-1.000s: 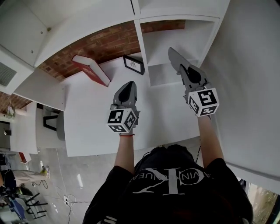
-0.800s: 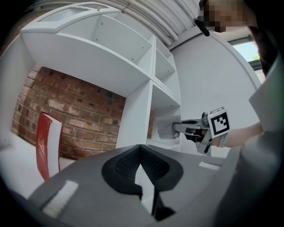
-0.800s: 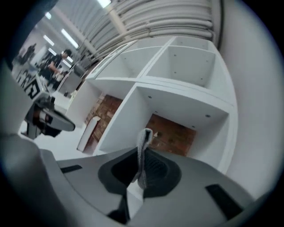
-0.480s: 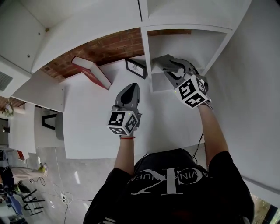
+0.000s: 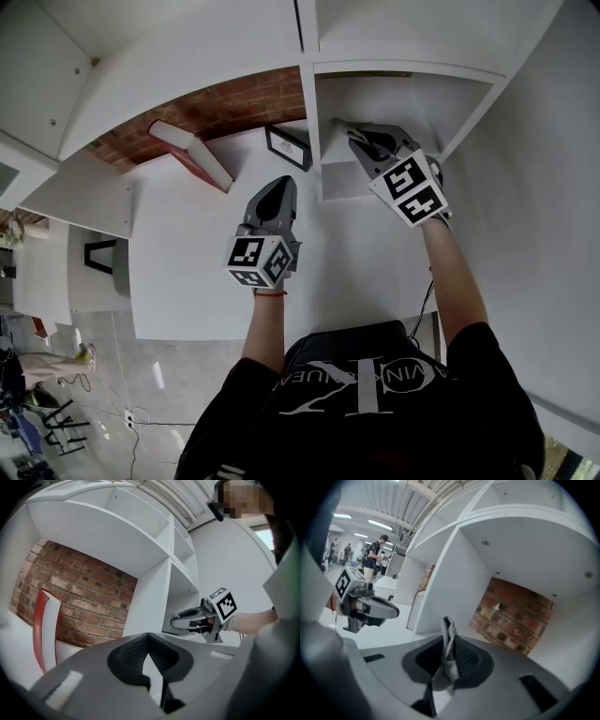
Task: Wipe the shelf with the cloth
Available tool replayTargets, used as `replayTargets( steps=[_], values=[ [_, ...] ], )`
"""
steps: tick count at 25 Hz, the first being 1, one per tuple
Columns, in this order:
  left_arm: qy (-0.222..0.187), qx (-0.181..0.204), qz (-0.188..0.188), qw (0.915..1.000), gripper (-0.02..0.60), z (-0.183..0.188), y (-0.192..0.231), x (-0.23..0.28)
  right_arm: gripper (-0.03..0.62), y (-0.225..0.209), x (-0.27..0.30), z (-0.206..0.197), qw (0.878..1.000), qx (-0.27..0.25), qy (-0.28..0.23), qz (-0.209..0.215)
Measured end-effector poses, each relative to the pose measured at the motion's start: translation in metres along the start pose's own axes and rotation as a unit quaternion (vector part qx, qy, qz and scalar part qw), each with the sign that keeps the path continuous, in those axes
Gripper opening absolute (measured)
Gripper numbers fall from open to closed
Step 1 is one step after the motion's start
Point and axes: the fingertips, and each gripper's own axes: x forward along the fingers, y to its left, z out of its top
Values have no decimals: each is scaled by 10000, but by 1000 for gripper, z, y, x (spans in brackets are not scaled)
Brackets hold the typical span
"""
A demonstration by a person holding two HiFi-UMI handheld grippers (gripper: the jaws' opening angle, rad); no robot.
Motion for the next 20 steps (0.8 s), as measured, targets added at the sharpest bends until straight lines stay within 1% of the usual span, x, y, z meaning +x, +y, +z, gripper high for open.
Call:
replayTargets(
  steps=[1,2,3,4,6,8,9,10,12,13,14,16,17,18,20],
  values=[
    [7,-1,-1,10000,9,0,0,0,56,-5,4,3,9998,-177,87,-84],
    [9,-6,3,10000,9,0,0,0,57,-5,10,3,9992,-349,194,-46],
    [8,-14,12,10000,9,1,1,0,57,-1,17,3,9986,-420,293,117],
    [5,-23,27,10000,9,1,2,0,63,6,23,1,9980,-350,369,368],
    [-1,-38,60,10000,9,1,4,-1,122,22,30,-3,9945,23,484,932],
    [-14,-39,83,10000,9,3,6,-3,163,34,30,-6,9877,354,604,1397],
    [-21,-38,94,9999,9,4,7,-4,174,38,30,-7,9839,480,641,1597],
    [-24,-40,106,9999,9,4,8,-4,217,41,28,-7,9801,584,653,1781],
    [-29,-57,126,9999,9,4,8,-5,250,43,23,-3,9751,775,545,2004],
    [-31,-64,127,9999,9,4,8,-6,252,38,18,2,9754,899,390,1974],
    [-34,-67,124,9999,9,5,7,-7,252,30,13,7,9772,1062,186,1828],
    [-43,-61,123,9999,9,6,7,-8,249,4,9,14,9809,1444,-127,1296],
    [-49,-60,129,9999,9,6,7,-8,242,-7,11,12,9820,1580,-124,1026],
    [-54,-62,137,9999,9,6,7,-9,229,-13,17,7,9830,1636,-8,834],
    [-49,-70,148,9999,9,5,5,-10,227,-10,29,-5,9844,1554,384,728]
  ],
)
